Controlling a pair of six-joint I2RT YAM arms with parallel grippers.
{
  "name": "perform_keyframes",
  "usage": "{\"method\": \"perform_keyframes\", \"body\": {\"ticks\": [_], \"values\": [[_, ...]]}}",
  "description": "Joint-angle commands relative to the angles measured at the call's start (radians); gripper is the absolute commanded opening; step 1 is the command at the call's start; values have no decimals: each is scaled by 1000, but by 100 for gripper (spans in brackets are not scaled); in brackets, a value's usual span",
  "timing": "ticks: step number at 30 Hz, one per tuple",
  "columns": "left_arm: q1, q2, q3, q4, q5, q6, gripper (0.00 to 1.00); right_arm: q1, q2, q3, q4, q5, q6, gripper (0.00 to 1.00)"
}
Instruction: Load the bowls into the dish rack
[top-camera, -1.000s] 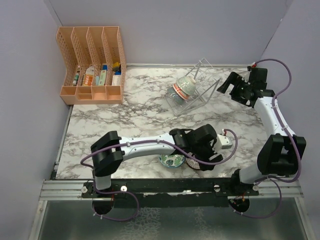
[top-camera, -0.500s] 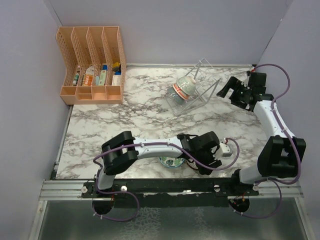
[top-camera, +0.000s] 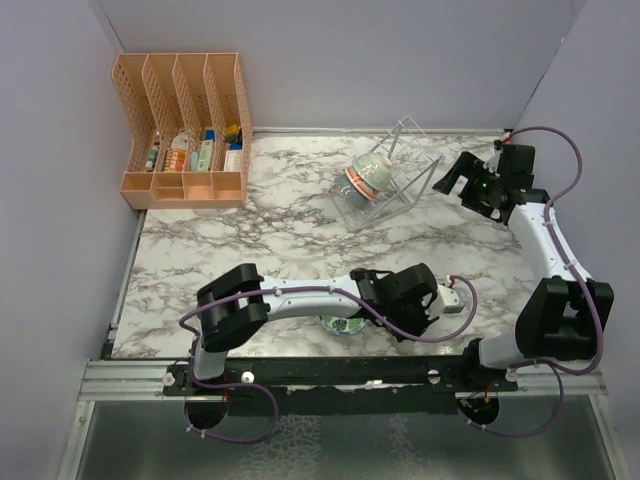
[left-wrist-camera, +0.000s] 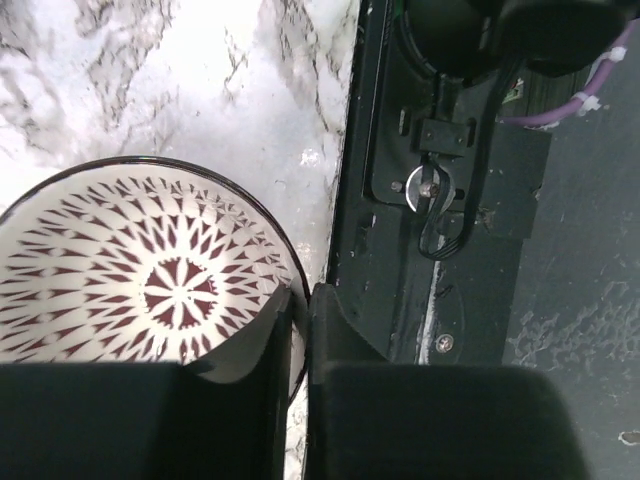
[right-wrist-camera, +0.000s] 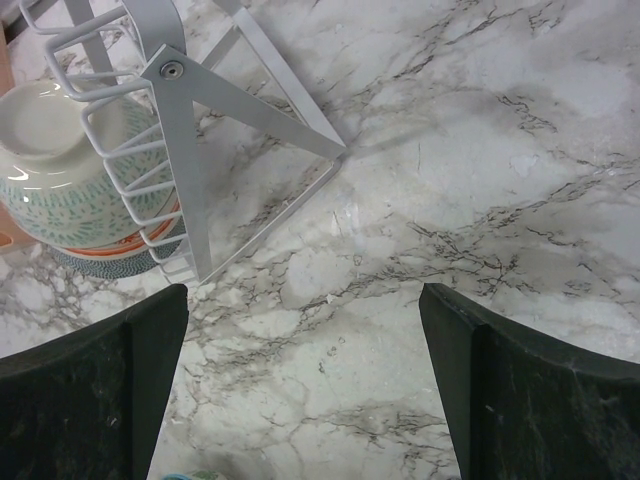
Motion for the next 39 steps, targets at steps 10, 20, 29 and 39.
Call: {"method": "perform_keyframes", "body": {"ticks": [10, 20, 29, 39], "values": [[-11, -113, -36, -93, -110, 52, 0, -7, -59, -24, 15, -14, 6, 100], [-5, -115, 5, -167, -154, 121, 0, -7, -79, -36, 15, -11, 23, 100], [20, -128, 104, -201, -218, 151, 0, -8, -74, -33, 15, -10, 24, 99], [104, -151, 184, -223, -193, 87, 0, -8, -45, -9, 22, -53, 41, 100]]}}
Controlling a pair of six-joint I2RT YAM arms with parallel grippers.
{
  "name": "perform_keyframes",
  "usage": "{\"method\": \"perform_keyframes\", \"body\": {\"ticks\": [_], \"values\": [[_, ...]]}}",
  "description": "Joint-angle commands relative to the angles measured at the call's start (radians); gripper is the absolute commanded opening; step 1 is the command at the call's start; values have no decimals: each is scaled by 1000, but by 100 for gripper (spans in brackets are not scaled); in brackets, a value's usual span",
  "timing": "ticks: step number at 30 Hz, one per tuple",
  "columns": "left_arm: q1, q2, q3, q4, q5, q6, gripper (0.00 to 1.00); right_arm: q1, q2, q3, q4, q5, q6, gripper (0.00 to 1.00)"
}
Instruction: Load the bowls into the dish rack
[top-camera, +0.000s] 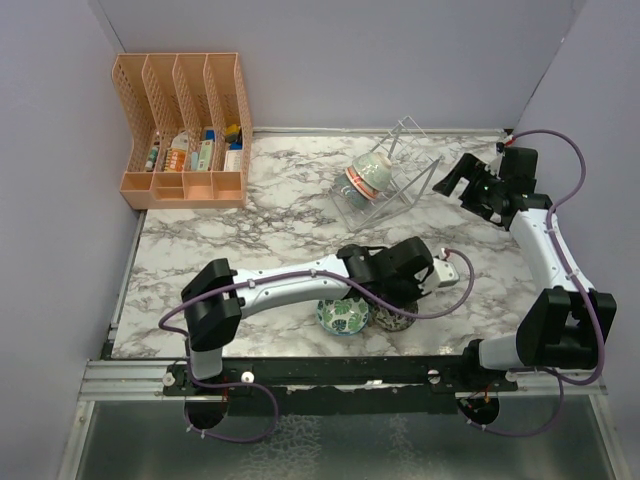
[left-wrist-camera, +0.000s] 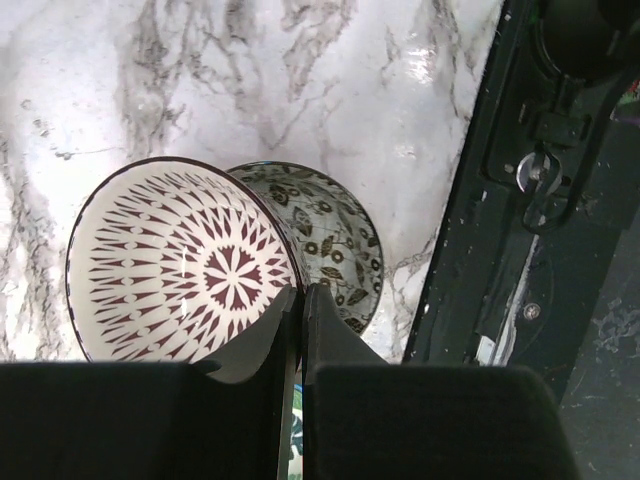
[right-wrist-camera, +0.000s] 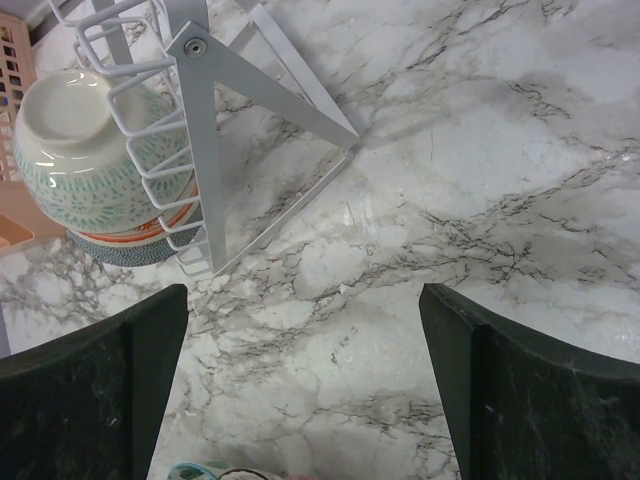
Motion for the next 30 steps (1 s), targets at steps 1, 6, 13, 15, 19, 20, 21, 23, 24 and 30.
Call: {"method": "perform_keyframes", "body": {"ticks": [1, 6, 13, 15, 19, 20, 21, 23, 24, 30], "values": [[62, -63, 65, 20, 24, -60, 0, -8, 14, 31, 19, -49, 22, 100], [171, -75, 189, 58, 119, -157, 0, -8, 16, 87, -9, -76, 36, 100], [290, -54, 352, 207, 239, -347, 0, -8, 6, 114, -20, -74, 49, 100], [318, -52, 357, 280, 267, -412, 0, -8, 0, 115, -19, -71, 53, 100], [386, -53, 321, 443, 282, -563, 0, -11, -1, 129, -33, -64, 50, 100], [405, -58, 302, 496, 278, -603, 0, -13, -1, 131, -37, -63, 48, 100], [422, -66, 277, 546, 271, -658, 0, -14, 0, 136, -43, -61, 46, 100], [459, -83, 225, 663, 247, -743, 0, -15, 2, 144, -57, -57, 40, 100], [474, -90, 198, 717, 234, -780, 0, -16, 3, 150, -63, -56, 37, 100], [555, -74, 130, 970, 186, -972, 0, -16, 12, 172, -86, -50, 29, 100]]}}
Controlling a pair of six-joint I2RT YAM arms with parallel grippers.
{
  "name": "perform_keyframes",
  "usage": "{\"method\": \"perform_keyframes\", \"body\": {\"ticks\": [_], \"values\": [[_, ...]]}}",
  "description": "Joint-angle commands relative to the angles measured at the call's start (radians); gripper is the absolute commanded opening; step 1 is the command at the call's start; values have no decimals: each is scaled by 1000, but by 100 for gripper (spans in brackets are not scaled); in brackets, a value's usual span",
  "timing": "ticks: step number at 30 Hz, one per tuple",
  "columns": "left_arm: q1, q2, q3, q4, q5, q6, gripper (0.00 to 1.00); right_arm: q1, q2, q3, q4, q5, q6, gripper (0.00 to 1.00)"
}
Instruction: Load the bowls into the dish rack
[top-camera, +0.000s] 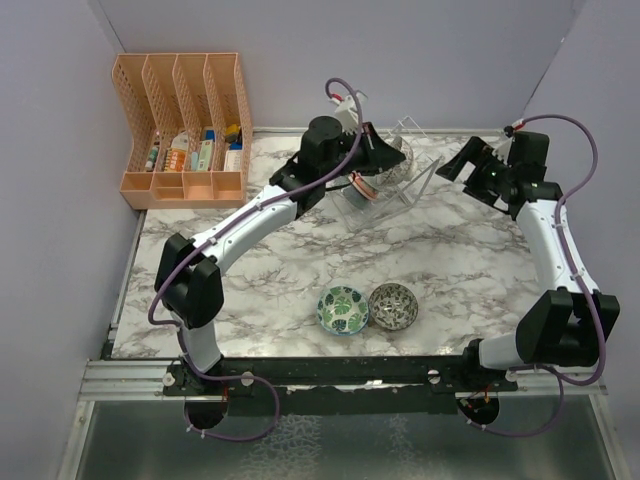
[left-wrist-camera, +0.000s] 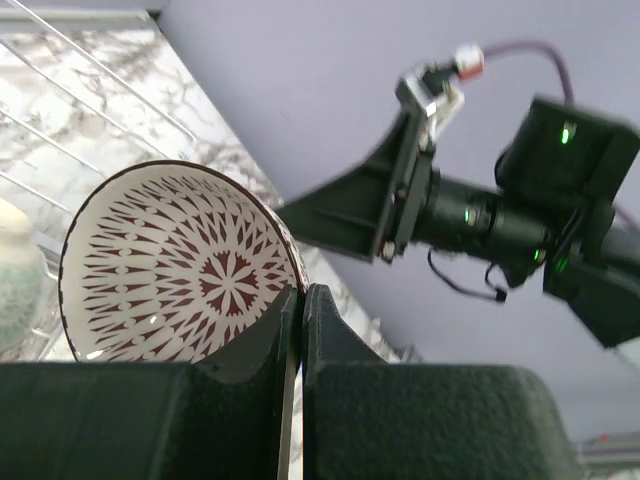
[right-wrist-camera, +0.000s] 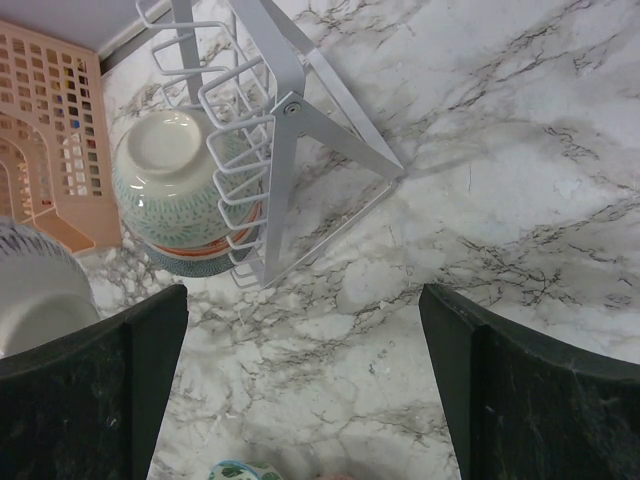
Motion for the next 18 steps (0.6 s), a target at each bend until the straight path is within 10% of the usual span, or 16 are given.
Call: {"method": "perform_keyframes", "body": {"ticks": [1, 18], "values": [[46, -33, 9, 339, -47, -200, 0, -7, -4, 48, -40, 2, -13, 100], [91, 87, -99, 732, -311, -602, 0, -7, 31, 79, -92, 8, -40, 100]]}}
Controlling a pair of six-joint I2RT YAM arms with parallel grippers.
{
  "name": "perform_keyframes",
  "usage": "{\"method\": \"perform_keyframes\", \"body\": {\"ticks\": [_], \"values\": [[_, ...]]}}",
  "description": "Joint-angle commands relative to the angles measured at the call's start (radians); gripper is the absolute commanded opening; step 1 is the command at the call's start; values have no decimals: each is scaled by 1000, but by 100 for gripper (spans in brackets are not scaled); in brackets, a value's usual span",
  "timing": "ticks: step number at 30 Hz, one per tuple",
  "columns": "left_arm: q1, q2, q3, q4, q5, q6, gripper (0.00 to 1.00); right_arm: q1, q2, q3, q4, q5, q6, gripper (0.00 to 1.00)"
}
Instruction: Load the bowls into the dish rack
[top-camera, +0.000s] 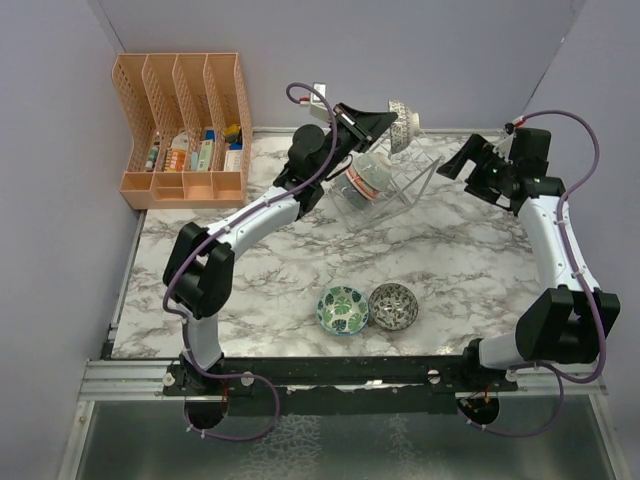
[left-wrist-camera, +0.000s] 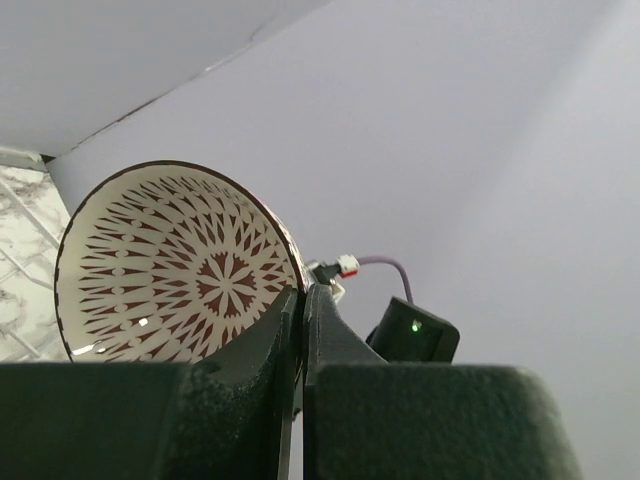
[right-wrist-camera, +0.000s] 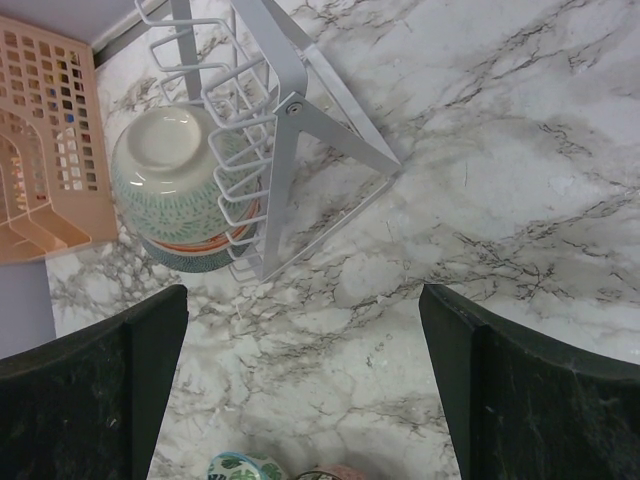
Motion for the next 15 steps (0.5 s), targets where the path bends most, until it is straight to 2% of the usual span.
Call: {"method": "perform_keyframes", "body": {"ticks": [1, 6, 15], "values": [[11, 34, -12, 198, -133, -138, 0, -5, 19, 24, -37, 5, -24, 100], [13, 87, -34, 245, -188, -237, 0, -5, 33, 27, -39, -9, -25, 99], [21, 137, -64, 290, -220, -311, 0, -5, 39, 18, -36, -5, -30, 99]]}}
